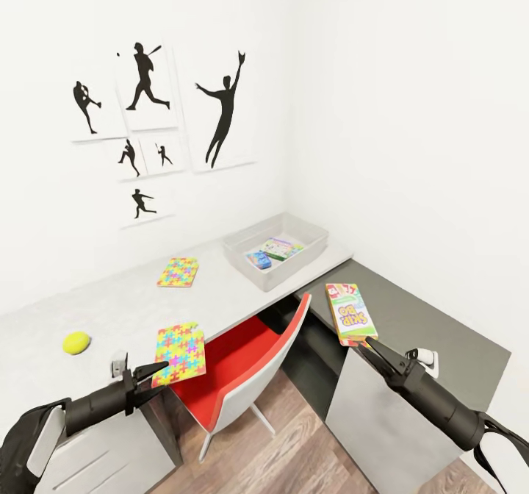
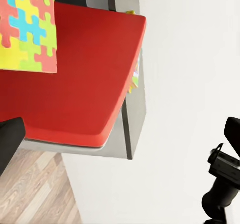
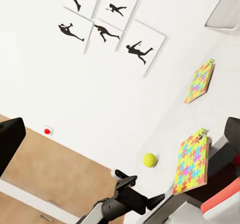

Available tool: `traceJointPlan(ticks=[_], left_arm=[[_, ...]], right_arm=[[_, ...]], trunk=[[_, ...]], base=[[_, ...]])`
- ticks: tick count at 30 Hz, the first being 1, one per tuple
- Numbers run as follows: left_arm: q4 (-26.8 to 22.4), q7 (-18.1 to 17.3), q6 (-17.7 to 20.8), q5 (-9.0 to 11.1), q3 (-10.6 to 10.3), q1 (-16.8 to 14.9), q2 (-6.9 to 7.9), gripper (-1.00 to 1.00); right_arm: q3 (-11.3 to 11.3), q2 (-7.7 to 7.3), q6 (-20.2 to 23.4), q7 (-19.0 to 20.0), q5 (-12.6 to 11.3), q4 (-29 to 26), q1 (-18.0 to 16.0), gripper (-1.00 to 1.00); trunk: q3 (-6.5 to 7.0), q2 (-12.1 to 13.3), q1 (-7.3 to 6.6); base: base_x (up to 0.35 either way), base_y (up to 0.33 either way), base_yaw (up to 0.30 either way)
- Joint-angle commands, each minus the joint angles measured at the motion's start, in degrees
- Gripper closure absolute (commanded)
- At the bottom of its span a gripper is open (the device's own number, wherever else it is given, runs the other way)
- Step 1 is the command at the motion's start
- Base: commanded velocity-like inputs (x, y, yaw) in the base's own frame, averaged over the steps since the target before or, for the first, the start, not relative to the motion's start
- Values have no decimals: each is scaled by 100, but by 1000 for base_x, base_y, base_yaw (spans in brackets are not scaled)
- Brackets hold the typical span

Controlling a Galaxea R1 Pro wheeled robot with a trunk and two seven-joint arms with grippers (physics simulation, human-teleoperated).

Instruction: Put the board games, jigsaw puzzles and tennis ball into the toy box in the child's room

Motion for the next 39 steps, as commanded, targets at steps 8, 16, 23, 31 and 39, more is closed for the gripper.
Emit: traceJointPlan(ticks=[8,16,23,31,39], left_arm=[[346,136,24,-9,17,-135,16,-100],[617,342,24,-3,29,-258,24,-100],[638,364,24,6,41,-278,35,-100],[644,368,24,11,43,-301,89,-100],[648,367,24,23,51,-308,168,-100]], right_arm=[[-4,-1,38,6,-31,-3,-4,-100],[-7,-39,79,22,-38,-6,-10,-100],[-7,-55,124,17,-48,-6,-19,-100],[-12,-46,120,15,-49,-6,-13,-100],[-12,-41,114,15,-49,-6,-13,-100]], trunk=[[-152,-328,177],[-295,-649,353],[-421,-930,507],[-564,-1251,682],[-708,-1572,858]], base=[[0,0,0],[0,0,0],[0,0,0],[0,0,0],[0,0,0]])
